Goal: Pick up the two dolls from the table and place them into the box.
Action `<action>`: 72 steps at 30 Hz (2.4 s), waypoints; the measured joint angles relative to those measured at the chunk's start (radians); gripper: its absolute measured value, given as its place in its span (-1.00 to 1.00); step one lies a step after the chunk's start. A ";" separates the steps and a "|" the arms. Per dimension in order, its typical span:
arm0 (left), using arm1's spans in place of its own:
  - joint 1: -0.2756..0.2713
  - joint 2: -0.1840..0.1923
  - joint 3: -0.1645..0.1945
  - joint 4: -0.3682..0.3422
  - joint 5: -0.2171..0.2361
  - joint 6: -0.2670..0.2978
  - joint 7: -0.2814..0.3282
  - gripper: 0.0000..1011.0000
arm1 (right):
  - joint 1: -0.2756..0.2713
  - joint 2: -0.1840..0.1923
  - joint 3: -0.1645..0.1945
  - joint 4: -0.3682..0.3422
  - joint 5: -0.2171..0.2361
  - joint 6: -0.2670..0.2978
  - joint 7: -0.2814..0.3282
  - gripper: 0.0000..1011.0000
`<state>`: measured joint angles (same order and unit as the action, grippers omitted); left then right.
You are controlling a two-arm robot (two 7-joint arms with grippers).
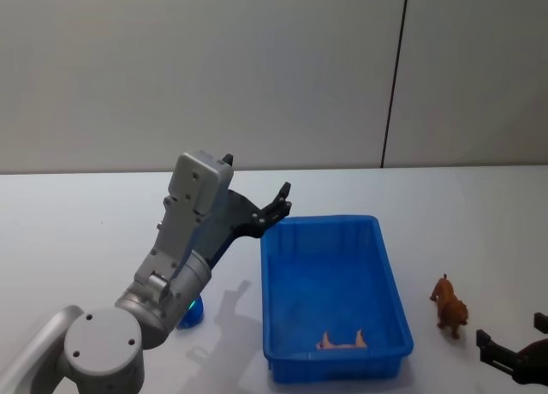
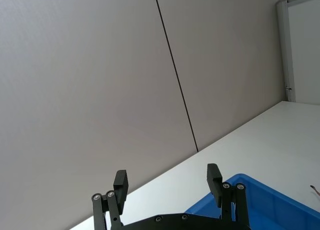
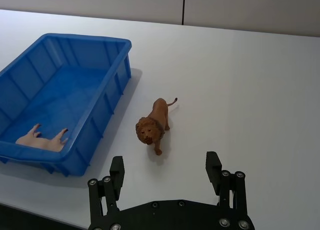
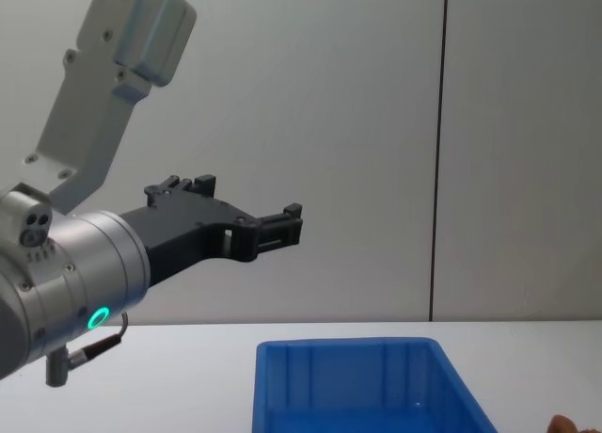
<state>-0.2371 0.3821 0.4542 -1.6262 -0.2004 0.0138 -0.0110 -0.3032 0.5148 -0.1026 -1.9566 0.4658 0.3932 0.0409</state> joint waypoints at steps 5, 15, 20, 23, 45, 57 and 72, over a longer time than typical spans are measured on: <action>0.000 0.000 0.000 0.000 0.000 0.000 0.000 0.98 | 0.030 -0.018 -0.015 0.026 -0.026 0.015 0.012 0.98; 0.000 0.000 0.000 0.000 0.000 0.000 0.000 0.98 | 0.111 -0.069 -0.049 0.095 -0.090 0.050 0.038 0.98; 0.000 0.000 0.000 0.000 0.000 0.000 0.000 0.98 | 0.152 -0.094 -0.064 0.132 -0.120 0.068 0.054 0.98; 0.000 0.000 0.000 0.000 0.000 0.000 0.000 0.98 | 0.176 -0.109 -0.073 0.155 -0.139 0.081 0.066 0.98; 0.000 0.000 0.000 0.000 0.000 0.000 0.000 0.98 | 0.312 -0.189 -0.117 0.297 -0.238 0.142 0.111 0.98; 0.000 0.000 0.000 0.000 0.000 0.000 0.000 0.98 | 0.336 -0.204 -0.125 0.323 -0.258 0.145 0.118 0.55; 0.000 0.000 0.000 0.000 0.000 0.000 0.000 0.98 | 0.346 -0.210 -0.128 0.335 -0.267 0.146 0.122 -0.13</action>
<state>-0.2371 0.3821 0.4542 -1.6262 -0.2004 0.0139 -0.0109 0.0429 0.3048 -0.2310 -1.6216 0.1984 0.5392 0.1626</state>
